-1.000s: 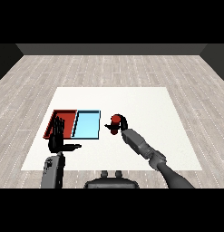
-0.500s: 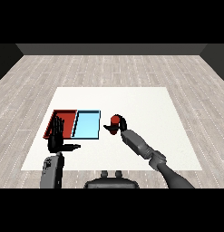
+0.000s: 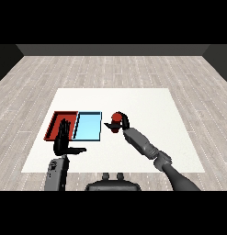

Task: Pick the red can and put it in the red box

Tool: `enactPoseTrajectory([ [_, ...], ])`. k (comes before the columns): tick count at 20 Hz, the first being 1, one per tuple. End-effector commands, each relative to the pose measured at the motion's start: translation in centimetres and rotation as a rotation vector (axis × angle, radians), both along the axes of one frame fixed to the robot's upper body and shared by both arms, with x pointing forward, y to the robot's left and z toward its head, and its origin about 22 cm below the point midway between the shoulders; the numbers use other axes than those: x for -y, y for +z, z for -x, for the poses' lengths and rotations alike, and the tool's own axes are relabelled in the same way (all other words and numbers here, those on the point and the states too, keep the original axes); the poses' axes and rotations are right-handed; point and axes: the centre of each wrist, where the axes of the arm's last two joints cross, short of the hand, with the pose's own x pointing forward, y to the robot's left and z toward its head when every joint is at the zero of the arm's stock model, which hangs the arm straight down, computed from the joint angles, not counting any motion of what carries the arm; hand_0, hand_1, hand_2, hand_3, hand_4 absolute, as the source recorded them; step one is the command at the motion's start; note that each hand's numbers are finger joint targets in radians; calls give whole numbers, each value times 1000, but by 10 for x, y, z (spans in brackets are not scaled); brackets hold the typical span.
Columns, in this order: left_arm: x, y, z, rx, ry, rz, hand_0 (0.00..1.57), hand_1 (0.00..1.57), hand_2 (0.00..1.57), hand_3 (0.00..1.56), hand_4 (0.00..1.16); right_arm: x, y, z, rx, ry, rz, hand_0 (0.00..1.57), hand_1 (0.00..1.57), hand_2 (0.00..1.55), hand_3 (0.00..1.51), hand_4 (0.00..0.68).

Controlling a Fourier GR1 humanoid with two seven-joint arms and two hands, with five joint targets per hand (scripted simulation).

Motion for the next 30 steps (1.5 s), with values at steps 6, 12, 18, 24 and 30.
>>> enactPoseTrajectory([
  [6,40,1,9,-106,-128,-11,0,0,0,0,0,31,48,12,148,28,31,1522,1522,1454,1383,571],
  [12,56,30,4,-106,-188,-9,0,0,0,0,0,73,84,44,225,-3,6,1514,1514,1467,1407,570],
  [18,86,49,-9,-110,-193,-23,0,0,0,0,0,63,104,42,252,-3,11,1504,1504,1462,1403,581],
  [24,122,52,-6,-183,-226,-79,0,0,0,0,0,76,99,77,308,-15,2,1498,1498,1450,1396,589],
  [30,141,60,-34,-198,-269,-110,0,0,0,0,0,66,123,73,337,-7,-1,1515,1515,1470,1398,587],
])
